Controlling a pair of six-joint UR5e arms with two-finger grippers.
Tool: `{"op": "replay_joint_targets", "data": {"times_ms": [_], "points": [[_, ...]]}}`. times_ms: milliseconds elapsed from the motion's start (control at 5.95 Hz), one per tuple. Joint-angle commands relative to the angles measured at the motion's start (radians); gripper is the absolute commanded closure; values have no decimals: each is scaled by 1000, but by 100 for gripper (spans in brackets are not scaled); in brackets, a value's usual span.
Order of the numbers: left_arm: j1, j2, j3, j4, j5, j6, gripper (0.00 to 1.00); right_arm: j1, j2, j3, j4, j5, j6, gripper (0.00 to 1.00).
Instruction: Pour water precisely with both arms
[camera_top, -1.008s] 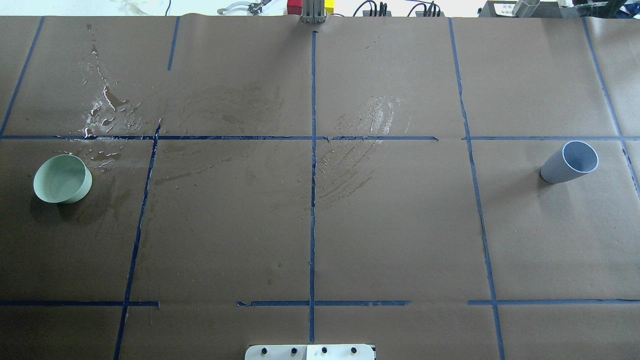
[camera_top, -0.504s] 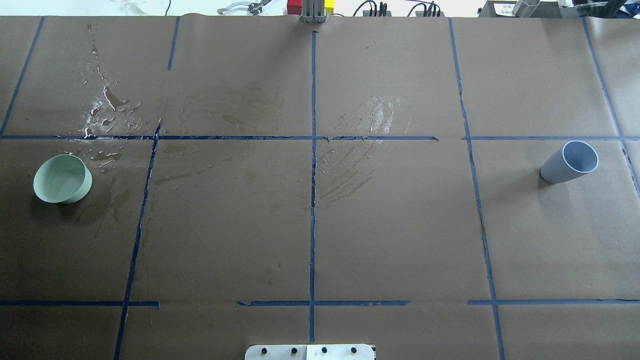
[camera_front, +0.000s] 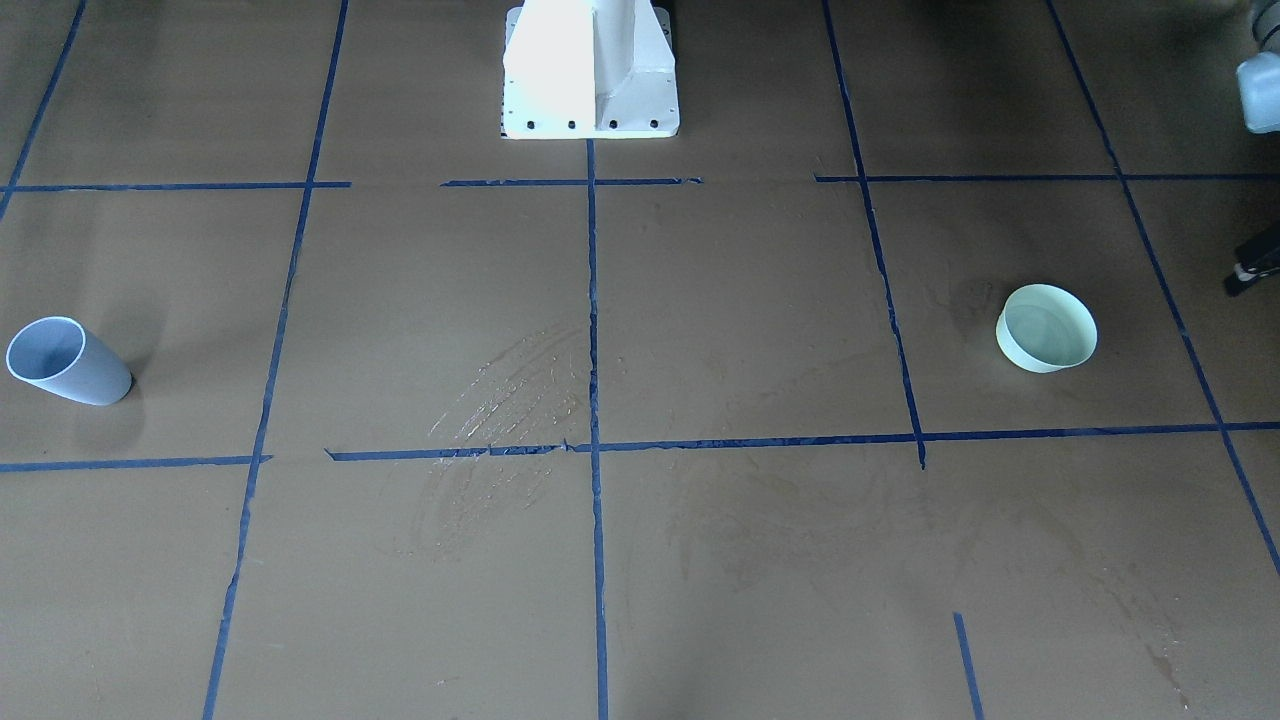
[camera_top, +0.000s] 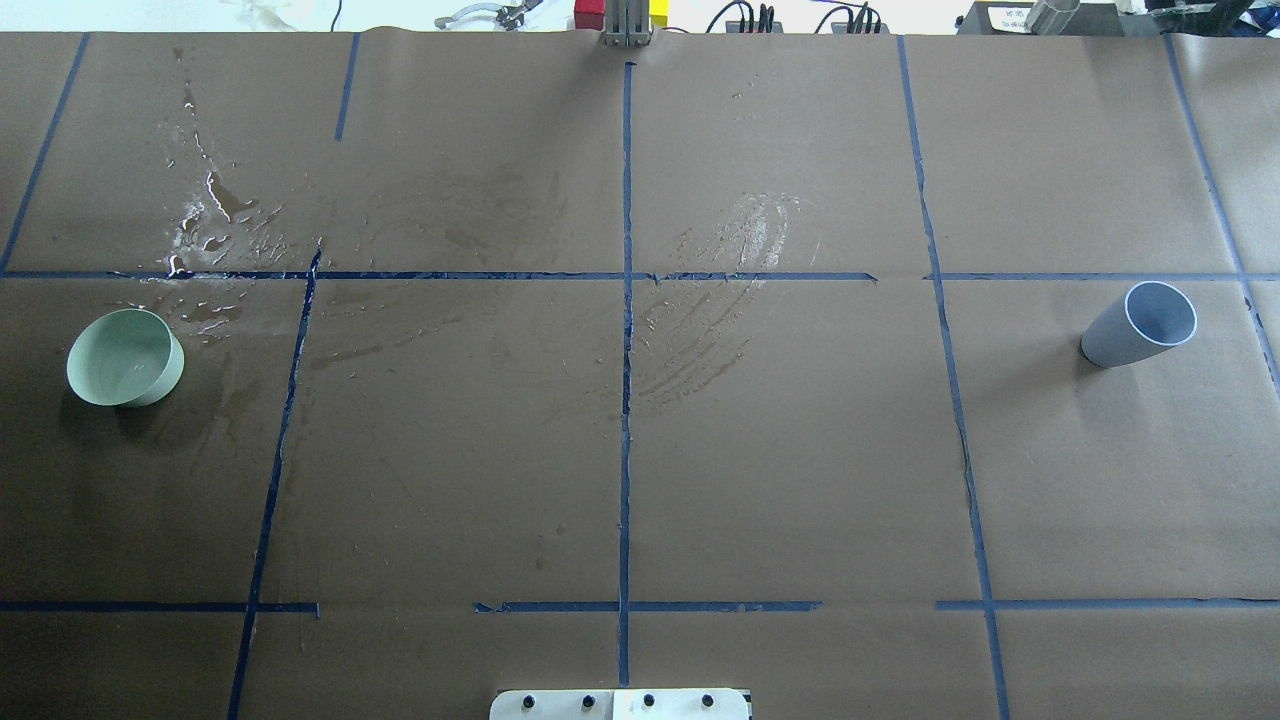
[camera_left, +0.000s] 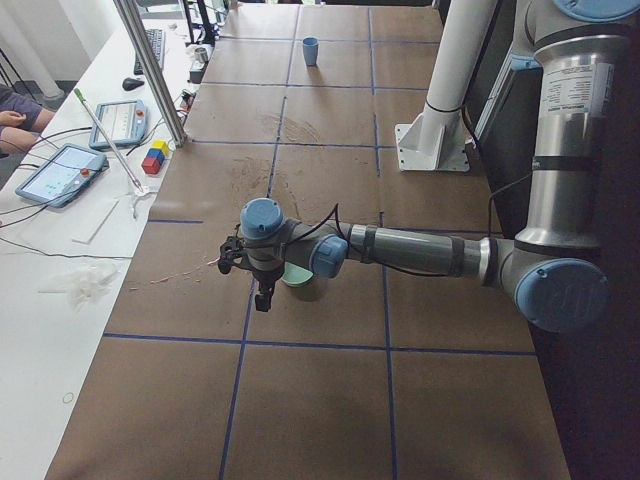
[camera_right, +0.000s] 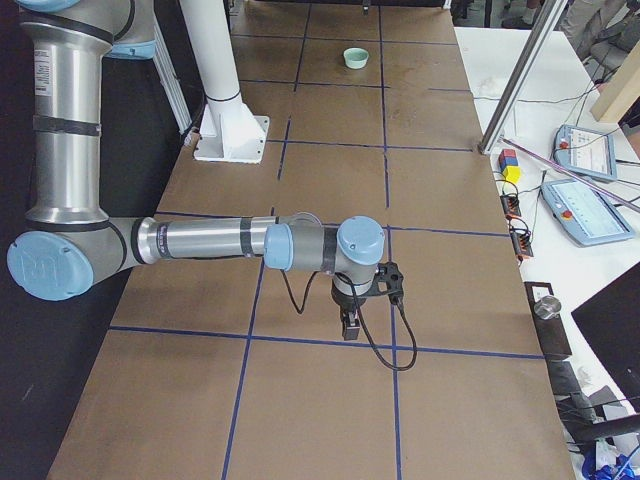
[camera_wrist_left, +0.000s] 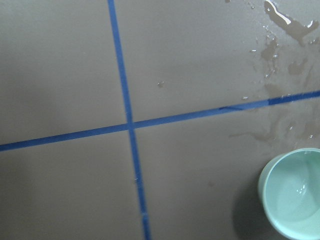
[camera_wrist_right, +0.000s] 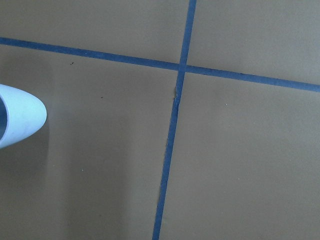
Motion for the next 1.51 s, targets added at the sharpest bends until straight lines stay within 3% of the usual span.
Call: {"op": "replay_joint_targets", "data": {"times_ms": [0, 168, 504, 672, 840, 1008, 1344], "points": [[153, 21, 129, -398, 6, -370, 0, 0, 0, 0, 0, 0, 0, 0], [210, 19, 153, -482, 58, -502, 0, 0, 0, 0, 0, 0, -1, 0], [283, 9, 162, -486, 106, -542, 0, 0, -2, 0, 0, 0, -1, 0], [289, 9, 162, -485, 107, -537, 6, 0, -2, 0, 0, 0, -1, 0], [298, 7, 161, -483, 101, -533, 60, 0, -2, 0, 0, 0, -1, 0], [298, 9, 162, -481, 101, -533, 93, 0, -2, 0, 0, 0, -1, 0], [297, 7, 158, -481, 97, -531, 100, 0, -2, 0, 0, 0, -1, 0]]}}
